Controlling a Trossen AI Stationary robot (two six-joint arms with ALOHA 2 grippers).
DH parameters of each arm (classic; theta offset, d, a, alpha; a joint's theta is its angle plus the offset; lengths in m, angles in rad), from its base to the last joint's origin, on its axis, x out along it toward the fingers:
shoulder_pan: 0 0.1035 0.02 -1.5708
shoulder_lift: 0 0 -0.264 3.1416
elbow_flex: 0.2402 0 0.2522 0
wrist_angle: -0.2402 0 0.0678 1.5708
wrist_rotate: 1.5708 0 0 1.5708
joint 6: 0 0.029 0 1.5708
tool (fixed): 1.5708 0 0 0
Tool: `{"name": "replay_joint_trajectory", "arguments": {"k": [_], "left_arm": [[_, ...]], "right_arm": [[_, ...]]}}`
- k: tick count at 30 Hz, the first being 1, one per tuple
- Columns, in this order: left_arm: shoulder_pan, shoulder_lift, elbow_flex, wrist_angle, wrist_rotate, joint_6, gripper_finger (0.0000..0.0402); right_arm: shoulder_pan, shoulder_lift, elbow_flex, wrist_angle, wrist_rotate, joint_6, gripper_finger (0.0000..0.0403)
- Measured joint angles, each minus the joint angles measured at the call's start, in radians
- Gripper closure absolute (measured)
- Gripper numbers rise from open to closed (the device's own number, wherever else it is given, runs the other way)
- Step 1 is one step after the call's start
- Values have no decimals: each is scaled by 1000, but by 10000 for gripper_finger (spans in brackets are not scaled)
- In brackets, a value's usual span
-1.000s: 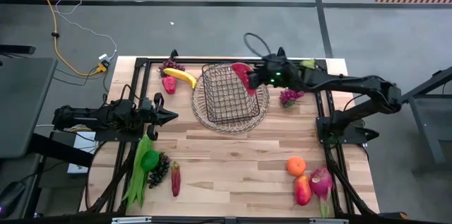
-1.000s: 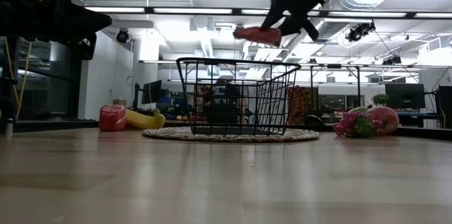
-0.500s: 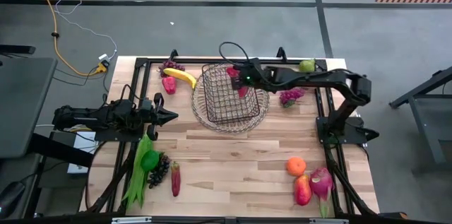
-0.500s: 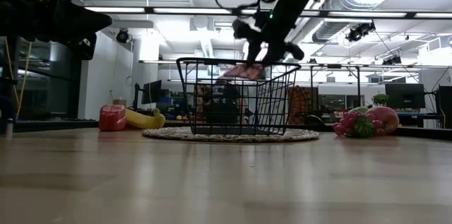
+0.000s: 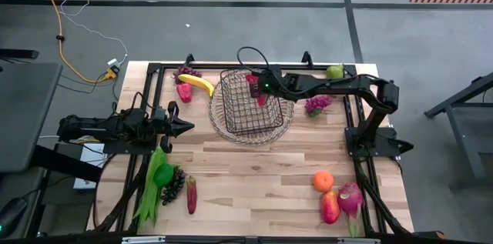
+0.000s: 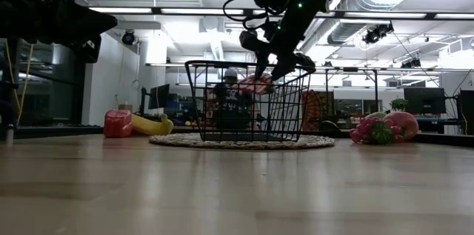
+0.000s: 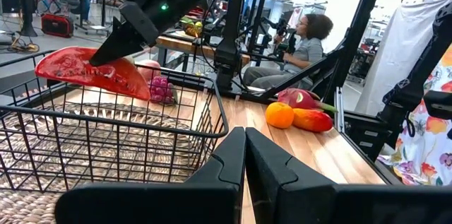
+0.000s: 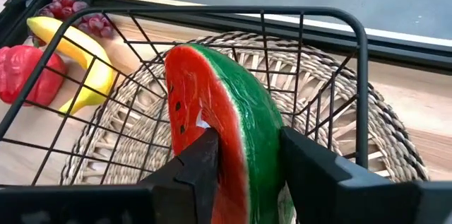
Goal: Build produce basket
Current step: Put the red watermelon into the black wire basket, then put the red bell pepper into the black wire basket
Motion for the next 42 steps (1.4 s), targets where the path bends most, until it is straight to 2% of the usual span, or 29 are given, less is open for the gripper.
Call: {"name": "replay_joint_trajectory", "arguments": {"k": [6, 14, 18, 23, 26, 29, 32, 35, 39, 42], "left_arm": [[0, 0, 0, 0, 0, 0, 401], [0, 0, 0, 0, 0, 0, 401], [0, 0, 0, 0, 0, 0, 401], [0, 0, 0, 0, 0, 0, 401], [0, 0, 0, 0, 0, 0, 401], [0, 0, 0, 0, 0, 0, 401], [0, 0, 0, 0, -1, 0, 401], [0, 0, 0, 0, -3, 0, 401], [0, 0, 0, 0, -4, 0, 401], [0, 0, 0, 0, -4, 0, 401]], "right_arm": [[0, 0, 0, 0, 17, 0, 238], [1, 0, 0, 12, 19, -7, 171], [0, -8, 0, 50, 20, -80, 154], [1, -79, 33, 40, 24, -232, 151], [17, -152, 42, -41, 26, -340, 151], [51, -232, 37, -212, 34, -399, 151], [107, -321, -23, -374, 88, -375, 151], [177, -429, -143, -443, 111, -308, 151], [280, -609, -359, -400, 109, -213, 151], [357, -741, -510, -227, 113, -219, 151]]}}
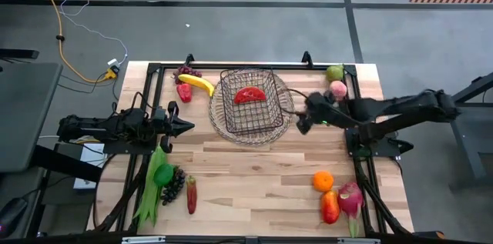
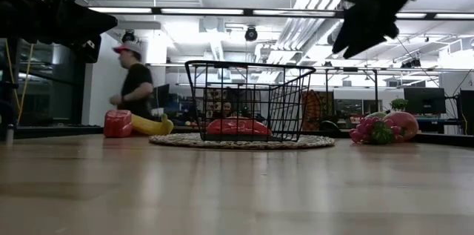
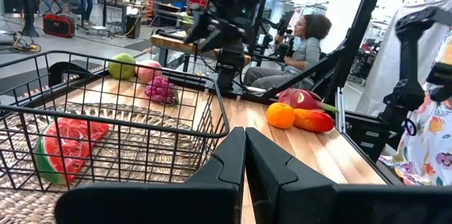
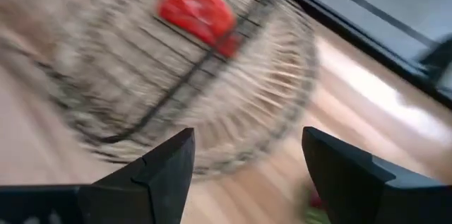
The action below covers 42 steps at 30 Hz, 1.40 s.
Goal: Build produce basket
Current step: Put the red bell pepper into the black wire basket
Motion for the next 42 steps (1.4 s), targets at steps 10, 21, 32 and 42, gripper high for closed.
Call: {"name": "replay_joint_trajectory", "arguments": {"k": [10, 21, 32, 42], "left_arm": [[0, 0, 0, 35, -2, 43, 401], [0, 0, 0, 38, -55, 23, 401], [0, 1, 0, 185, -94, -27, 399], [-1, 133, 155, 113, -280, -27, 269]], "right_arm": [[117, -199, -373, 866, -144, -311, 151], [118, -196, -400, 958, -199, -434, 151], [116, -196, -400, 958, -144, -433, 151], [116, -195, -400, 966, -138, -406, 151]]}}
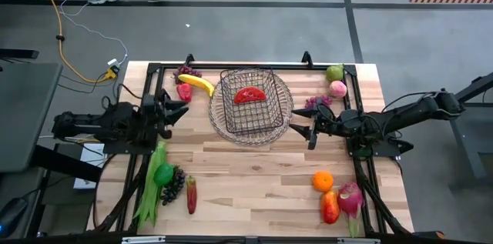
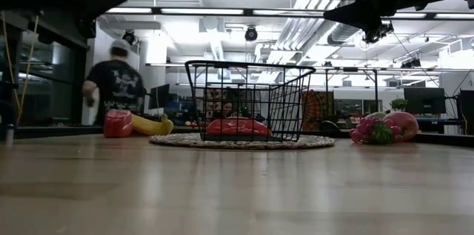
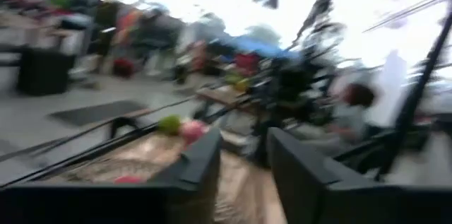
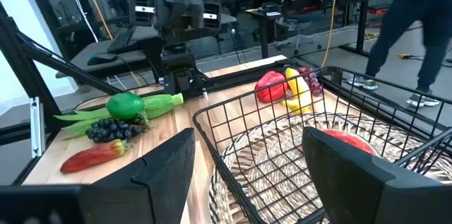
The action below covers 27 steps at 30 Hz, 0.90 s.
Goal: Build produce basket
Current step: Put the red bell pepper into the black wire basket
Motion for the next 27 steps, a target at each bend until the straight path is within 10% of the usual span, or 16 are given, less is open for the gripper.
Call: {"name": "replay_joint_trajectory", "arguments": {"k": [11, 18, 27], "left_arm": [[1, 330, 247, -313, -423, -12, 77], [23, 440, 251, -395, -661, -204, 63], [188, 628, 251, -584, -606, -532, 63]], "right_arm": [[0, 0, 0, 0, 1, 78, 151], [0, 4, 0, 0, 3, 107, 151], [0, 80, -1, -1, 111, 117, 151]]}}
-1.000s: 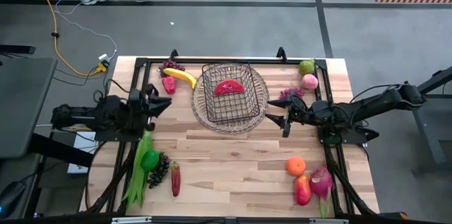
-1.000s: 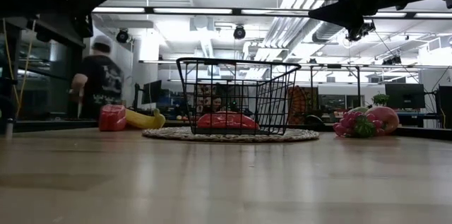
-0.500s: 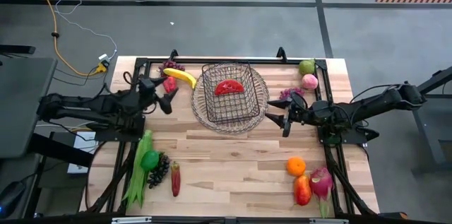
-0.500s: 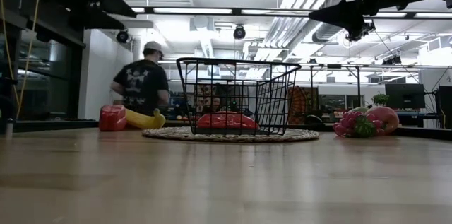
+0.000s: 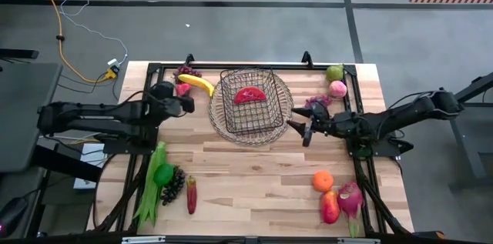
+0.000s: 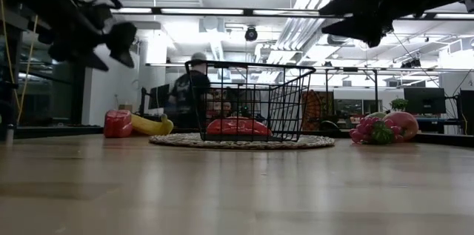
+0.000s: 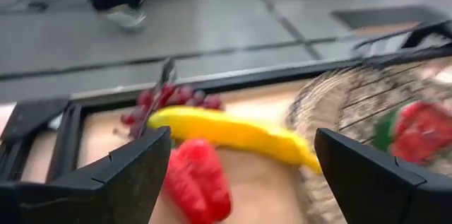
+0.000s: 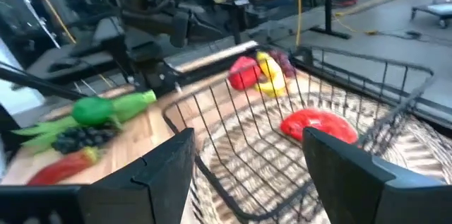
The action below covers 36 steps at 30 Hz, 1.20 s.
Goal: Build produce basket
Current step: Put the red bell pepper into the black wire basket
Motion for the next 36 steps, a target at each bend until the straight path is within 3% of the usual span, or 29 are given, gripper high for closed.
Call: {"name": "replay_joint_trajectory", "arguments": {"k": [5, 13, 36], "left_arm": [[127, 116, 0, 7, 104, -6, 63], [268, 245, 0, 78, 189, -70, 62], [290, 552, 0, 242, 161, -230, 62]], "right_arm": [[-1, 43, 0, 7, 16, 30, 151], [-1, 76, 0, 13, 19, 44, 151], [-1, 83, 0, 16, 20, 86, 151]]}}
